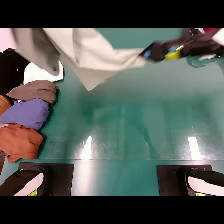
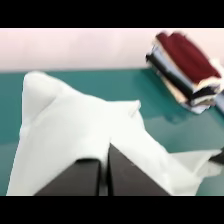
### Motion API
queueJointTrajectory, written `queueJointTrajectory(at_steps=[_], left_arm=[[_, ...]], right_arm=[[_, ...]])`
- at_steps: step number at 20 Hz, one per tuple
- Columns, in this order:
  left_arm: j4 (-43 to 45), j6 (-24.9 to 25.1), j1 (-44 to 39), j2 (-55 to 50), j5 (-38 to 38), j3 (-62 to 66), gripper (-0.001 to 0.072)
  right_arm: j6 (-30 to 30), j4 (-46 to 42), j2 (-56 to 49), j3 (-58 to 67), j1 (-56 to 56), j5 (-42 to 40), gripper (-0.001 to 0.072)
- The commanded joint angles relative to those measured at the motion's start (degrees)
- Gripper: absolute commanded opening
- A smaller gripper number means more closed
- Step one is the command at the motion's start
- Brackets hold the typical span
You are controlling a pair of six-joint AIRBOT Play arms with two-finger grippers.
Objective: Fold the shirts.
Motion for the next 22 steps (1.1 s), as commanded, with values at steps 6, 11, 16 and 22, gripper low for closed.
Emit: queueJointTrajectory(at_steps=[6,11,16,22], left_arm=[[-8.7,3.3,0.0,11.0,-2.8,4.9,0.0026],[-8.3,2.9,-3.6,-1.6,-18.0,-0.2,0.0026],[-2.2,4.5,-16.6,-15.2,-19.6,-18.3,0.0027],[-1.5,6.0,-17.5,-21.3,-20.5,-25.5,0.0501]], right_arm=[[13.7,-7.9,13.0,14.4,-8.3,4.1,0.0015],[18.1,-12.6,9.4,0.5,-6.0,12.3,0.0015],[18.0,-15.7,2.3,-13.8,-1.5,10.8,0.0015],[18.0,-16.1,1.0,-17.7,-3.3,9.5,0.0015]])
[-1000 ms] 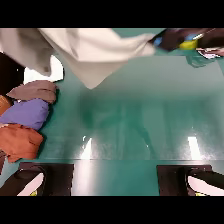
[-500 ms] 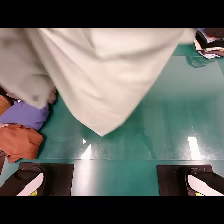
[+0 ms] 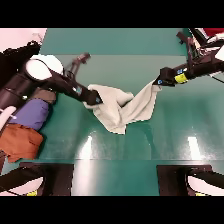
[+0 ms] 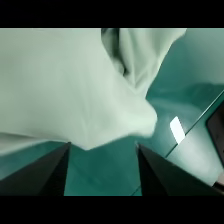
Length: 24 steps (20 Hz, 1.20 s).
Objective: Fold the shirts.
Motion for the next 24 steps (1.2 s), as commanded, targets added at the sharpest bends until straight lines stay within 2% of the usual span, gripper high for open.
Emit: queueJointTrajectory(at_steps=[1,4,8,12,16,24], left_arm=[[1.2,1.2,1.9,-2.0,-1.2,-0.8,0.0501],[1.1,1.4,10.2,-1.7,-0.9,4.6,0.0502],[1.1,1.3,16.0,-5.1,11.4,5.2,0.0501],[-1.6,1.4,15.8,-16.3,16.6,5.2,0.0500],[-3.7,2.2,14.5,-25.8,17.0,10.6,0.0500],[0.2,0.7,9.6,-32.2,19.0,16.9,0.0500]], right_arm=[[0.1,-0.4,-0.7,-1.8,-1.4,0.1,0.0015],[0.0,-0.5,-0.7,-1.8,-2.1,1.2,0.0015],[0.0,-0.6,-0.7,-1.8,-1.7,0.6,0.0015],[0.0,-0.6,-0.7,-1.8,-1.7,0.0,0.0015],[0.0,-0.6,-0.7,-1.8,-1.7,-1.6,0.0015],[0.0,-0.9,-0.7,-1.8,-1.7,-3.0,0.0015]])
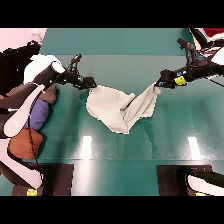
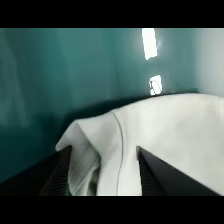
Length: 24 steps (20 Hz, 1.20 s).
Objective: Fold the shirts.
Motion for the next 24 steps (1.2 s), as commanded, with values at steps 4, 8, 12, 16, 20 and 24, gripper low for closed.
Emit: queueJointTrajectory(at_steps=[4,8,12,16,20,24], left_arm=[[0.1,-0.7,-0.8,-1.5,1.4,1.6,0.0035],[0.4,-0.6,1.2,2.1,-3.2,9.0,0.0026],[0.5,0.0,8.1,17.2,-2.6,16.9,0.0027],[0.7,1.4,14.6,34.2,-2.9,20.2,0.0027],[3.0,1.3,16.9,48.2,-3.8,20.2,0.0027],[2.7,0.7,16.9,57.1,-1.3,20.2,0.0027]], right_arm=[[0.0,-0.2,0.0,0.0,0.0,-2.3,0.0015],[-1.1,-0.2,0.0,2.2,-1.6,-3.4,0.0015],[-3.1,-0.2,1.3,14.7,-6.2,-1.4,0.0015],[-3.5,-0.2,6.6,25.9,-10.6,-1.8,0.0015],[-3.5,-0.2,13.4,31.8,-14.8,-1.6,0.0015],[-3.5,-0.2,19.7,32.3,-18.5,-1.8,0.0015]])
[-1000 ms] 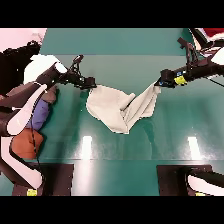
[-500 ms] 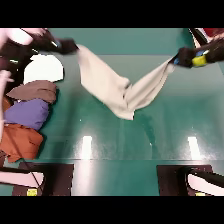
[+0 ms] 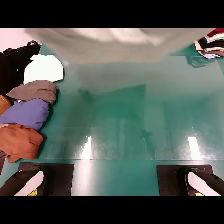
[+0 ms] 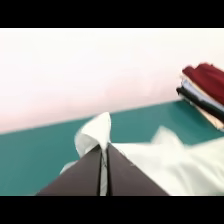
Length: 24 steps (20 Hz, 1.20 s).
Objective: Fold the shirts.
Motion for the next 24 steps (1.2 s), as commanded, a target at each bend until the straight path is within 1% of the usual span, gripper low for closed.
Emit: queueJointTrajectory(at_steps=[1,3,5,7,8,10,12,13,15,17,20,21,22,23,24], left_arm=[[0.0,-0.5,0.5,8.0,3.2,0.4,0.0027],[-0.3,-0.4,0.5,9.6,3.9,2.3,0.0026],[0.1,-0.4,0.5,9.5,2.7,3.5,0.0026],[1.5,-1.8,0.5,6.9,-1.5,2.8,0.0026],[1.5,-3.3,0.5,4.6,-4.1,1.7,0.0026],[1.3,-5.6,0.5,-0.4,-7.9,-2.7,0.0026],[1.3,-6.4,-0.2,-6.0,-9.7,-9.2,0.0026],[1.3,-6.4,-1.1,-9.0,-9.8,-13.0,0.0026],[1.4,-6.3,-4.1,-15.3,-8.5,-20.1,0.0027],[1.5,-4.6,-6.9,-22.7,-3.2,-24.7,0.0027],[1.0,-5.3,-7.3,-34.2,4.9,-24.0,0.0028],[1.1,-6.9,-6.9,-36.4,5.6,-23.4,0.0031],[1.1,-8.1,-6.3,-37.7,5.2,-22.9,0.0274],[1.2,-7.9,-5.4,-37.9,4.3,-22.9,0.0556],[1.2,-7.8,-4.2,-37.8,2.1,-22.7,0.0550]], right_arm=[[0.0,0.0,5.3,1.4,-3.7,-0.2,0.0015],[0.0,0.0,7.3,1.4,-6.5,-0.2,0.0015],[0.0,0.0,8.0,1.4,-9.1,0.2,0.0014],[0.3,0.0,6.0,1.4,-9.9,2.8,0.0014],[1.1,0.1,3.9,1.4,-9.9,5.0,0.0014],[2.4,-0.2,-2.5,1.4,-8.6,12.1,0.0015],[3.3,-0.2,-9.7,-0.5,-5.6,16.5,0.0015],[3.3,-0.5,-13.0,-2.8,-4.0,16.5,0.0015],[3.2,-4.3,-19.5,-8.3,-0.3,14.5,0.0015],[3.1,-8.0,-25.8,-12.6,2.3,8.9,0.0015],[3.1,-5.9,-34.0,-12.9,3.0,1.1,0.0016],[3.1,-4.5,-36.1,-11.3,2.8,0.9,0.0046],[3.1,-3.0,-38.3,-8.9,2.3,1.9,0.0282],[3.1,-1.9,-39.8,-6.6,1.4,3.5,0.0386],[2.8,-0.9,-40.8,-4.4,0.5,5.6,0.0386]])
